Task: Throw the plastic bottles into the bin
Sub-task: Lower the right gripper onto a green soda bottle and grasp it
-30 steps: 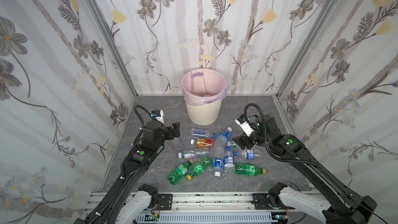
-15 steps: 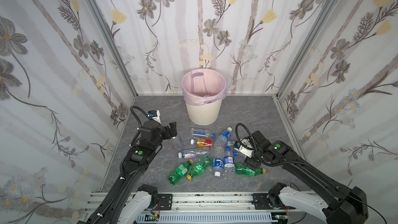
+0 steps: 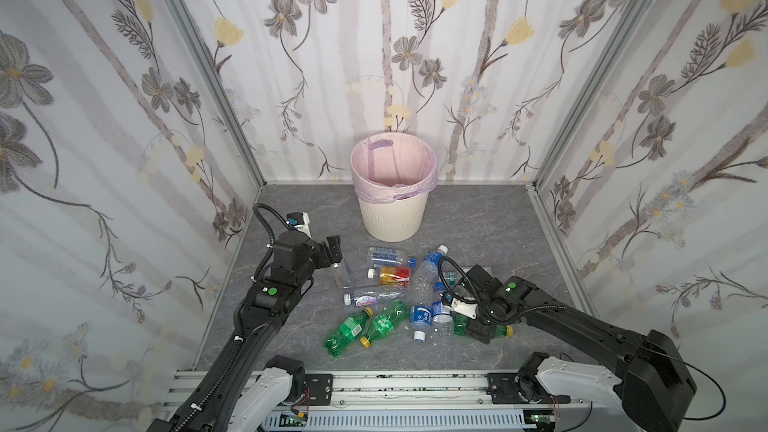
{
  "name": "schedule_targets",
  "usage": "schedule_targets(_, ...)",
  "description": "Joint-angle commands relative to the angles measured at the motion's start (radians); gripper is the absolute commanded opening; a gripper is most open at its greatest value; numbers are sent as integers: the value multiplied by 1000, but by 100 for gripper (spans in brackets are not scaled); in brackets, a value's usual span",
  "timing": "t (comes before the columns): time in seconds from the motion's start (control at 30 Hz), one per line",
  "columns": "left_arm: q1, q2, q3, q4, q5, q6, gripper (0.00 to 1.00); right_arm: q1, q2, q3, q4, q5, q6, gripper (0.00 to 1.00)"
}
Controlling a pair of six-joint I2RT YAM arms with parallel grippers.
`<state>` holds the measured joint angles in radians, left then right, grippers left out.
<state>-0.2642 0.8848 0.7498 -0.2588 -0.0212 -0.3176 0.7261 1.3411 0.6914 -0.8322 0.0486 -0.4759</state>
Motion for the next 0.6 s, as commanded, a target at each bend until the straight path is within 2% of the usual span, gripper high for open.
schedule_targets(0.0,2,-8,1,6,3,-9,100,14,42,5,44,0,-1,79)
schedule_targets(0.3,8,-26,-11,4,2,-6,100,48,130,5,67,13,0,74)
schedule_targets(0.57,11,-35,-17,1,0,-8,100,55,89,1,77,28,8,58)
